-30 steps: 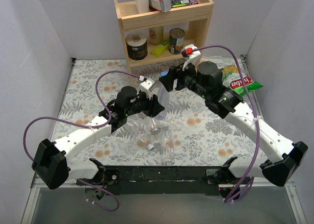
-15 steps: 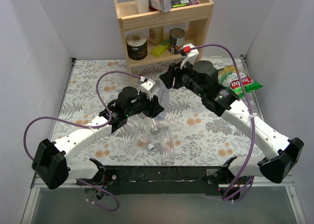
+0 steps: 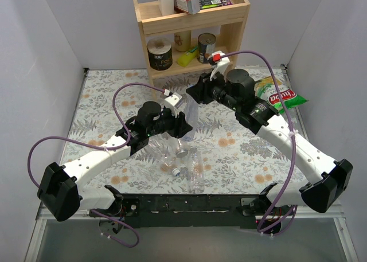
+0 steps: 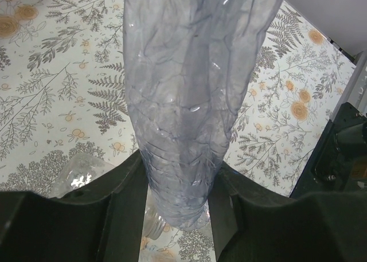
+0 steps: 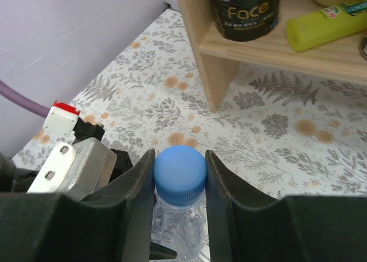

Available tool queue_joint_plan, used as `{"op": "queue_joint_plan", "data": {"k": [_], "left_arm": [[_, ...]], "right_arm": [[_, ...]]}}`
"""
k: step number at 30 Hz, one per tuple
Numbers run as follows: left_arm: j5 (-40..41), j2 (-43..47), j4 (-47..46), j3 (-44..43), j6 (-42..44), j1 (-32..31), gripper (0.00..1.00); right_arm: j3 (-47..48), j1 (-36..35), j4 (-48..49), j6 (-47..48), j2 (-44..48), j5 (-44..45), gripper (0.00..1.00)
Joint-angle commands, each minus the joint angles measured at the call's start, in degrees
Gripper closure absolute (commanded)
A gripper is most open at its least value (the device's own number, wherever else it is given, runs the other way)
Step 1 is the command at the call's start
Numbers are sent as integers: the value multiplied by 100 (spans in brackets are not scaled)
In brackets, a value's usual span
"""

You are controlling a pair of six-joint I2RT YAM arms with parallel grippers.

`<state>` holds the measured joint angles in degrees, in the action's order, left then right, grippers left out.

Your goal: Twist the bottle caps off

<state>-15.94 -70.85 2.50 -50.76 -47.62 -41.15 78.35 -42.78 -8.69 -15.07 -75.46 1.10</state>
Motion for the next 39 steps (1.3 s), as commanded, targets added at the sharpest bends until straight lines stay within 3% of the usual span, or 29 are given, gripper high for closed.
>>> {"op": "queue_joint_plan", "data": {"k": [1,8,12,15,20,27,28,29,31,32,35,39], "left_arm": [[-532,133,-224,-153,16,-51,95],[-1963,422,-900,84,-46,-25,96],[-2991,607,-1365,303,-178,19,97],[-3581,634,-1656,356,-309,36,98],[-4013,537,-1771,339,-397,45,99],[-3653,555,-1639,330,-301,36,99],[-3539,546,-1569,321,-284,36,98],[-3251,511,-1482,252,-240,45,98],[-2864,449,-1148,164,-91,36,95],[-2661,423,-1025,120,-47,36,95],[-1888,431,-848,93,-2,36,94],[-1368,563,-918,180,-28,36,93]], "right_arm": [[-169,393,701,-163,207,-1312,99],[-750,1482,1659,-234,462,-3895,99],[-987,1738,2247,-180,506,-5546,99],[-1084,1809,2652,-321,506,-6207,99],[-1067,1818,2943,-532,418,-6720,99],[-909,1835,2188,-67,453,-6107,98],[-891,1853,2013,3,471,-6026,91],[-848,1870,1942,22,480,-5947,69],[-821,1923,1810,109,506,-5754,52],[-812,1949,1687,144,558,-5683,29],[-812,2037,1415,276,690,-5341,21],[-795,2248,1116,338,840,-4954,19]]}}
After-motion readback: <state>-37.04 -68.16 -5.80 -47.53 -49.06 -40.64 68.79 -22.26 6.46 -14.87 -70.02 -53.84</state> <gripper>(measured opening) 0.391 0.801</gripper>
